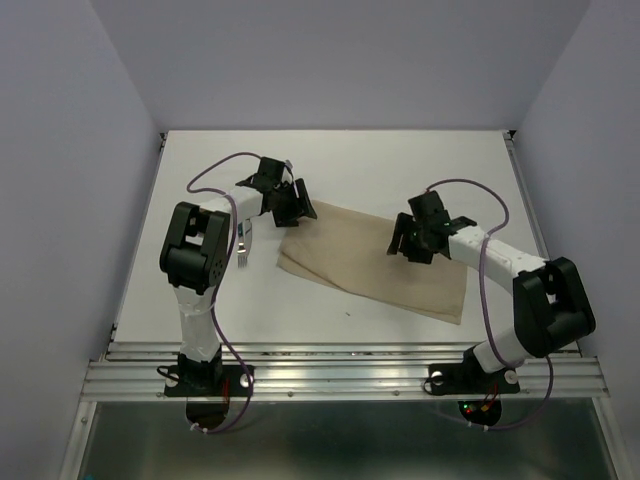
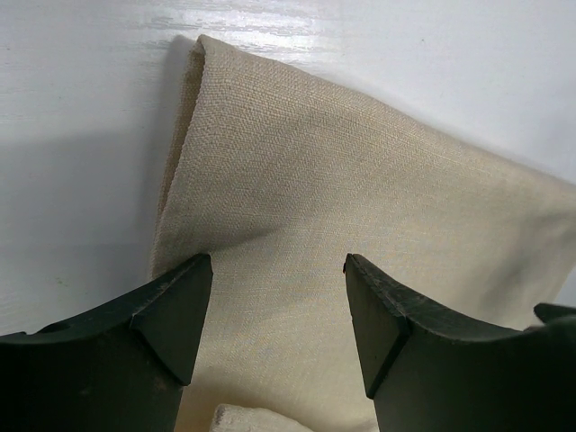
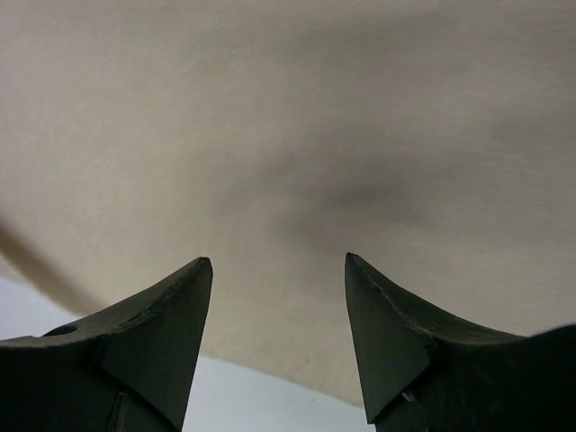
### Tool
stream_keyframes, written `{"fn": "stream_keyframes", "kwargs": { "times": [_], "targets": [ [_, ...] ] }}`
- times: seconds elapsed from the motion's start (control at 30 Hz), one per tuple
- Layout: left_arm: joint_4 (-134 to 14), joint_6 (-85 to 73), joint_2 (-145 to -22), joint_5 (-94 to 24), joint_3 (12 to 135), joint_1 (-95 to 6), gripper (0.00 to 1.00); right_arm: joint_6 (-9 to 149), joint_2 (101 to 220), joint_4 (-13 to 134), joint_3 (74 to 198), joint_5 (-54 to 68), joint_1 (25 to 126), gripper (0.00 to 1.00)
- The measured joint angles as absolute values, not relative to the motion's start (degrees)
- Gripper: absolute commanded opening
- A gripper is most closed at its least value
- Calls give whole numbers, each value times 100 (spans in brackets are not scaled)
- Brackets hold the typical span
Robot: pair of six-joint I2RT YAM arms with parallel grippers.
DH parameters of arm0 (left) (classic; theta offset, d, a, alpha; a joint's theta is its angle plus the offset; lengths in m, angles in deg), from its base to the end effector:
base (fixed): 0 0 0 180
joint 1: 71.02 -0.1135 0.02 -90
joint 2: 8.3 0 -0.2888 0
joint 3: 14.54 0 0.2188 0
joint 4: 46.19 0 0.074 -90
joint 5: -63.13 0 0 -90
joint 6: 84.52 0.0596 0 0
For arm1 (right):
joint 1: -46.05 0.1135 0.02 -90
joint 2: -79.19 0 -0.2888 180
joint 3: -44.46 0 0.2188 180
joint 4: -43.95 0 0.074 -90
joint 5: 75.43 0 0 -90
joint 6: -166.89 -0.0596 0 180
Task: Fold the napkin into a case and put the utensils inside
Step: Smooth out the rectangle-folded napkin at the center of the board.
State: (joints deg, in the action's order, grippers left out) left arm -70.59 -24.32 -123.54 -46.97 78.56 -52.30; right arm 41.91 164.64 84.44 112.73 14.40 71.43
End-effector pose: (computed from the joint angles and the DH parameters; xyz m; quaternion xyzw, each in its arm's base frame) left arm 0.4056 -0.1591 0.1979 -0.0240 0.9166 -0.2976 0.2658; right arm 0.2507 0.1191 0.2239 0.0800 0.9571 0.1412 0.2400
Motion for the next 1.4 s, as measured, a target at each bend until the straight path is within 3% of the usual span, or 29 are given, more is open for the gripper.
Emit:
{"fn": "stream_keyframes", "kwargs": {
  "times": [0.13,0.47,1.07,1.4],
  "targets": [
    [-7033,-2408,-12287,-4669,7765,-5233,72,4145,16479,8427,11166,1580,6361,66],
    [-7284,-2238,-11788,-4413,7223,-5241,72,4379,17239,8131,11354,1740,5498,66],
    [-7503,-2190,-10505,-4481,5859,-5200,72,4641,18273,7653,12396,2035,5358,67],
    [-7361,-2251,-9845,-5141,5244,-4817,72,4598,18409,7570,12538,2033,5355,67]
  ]
}}
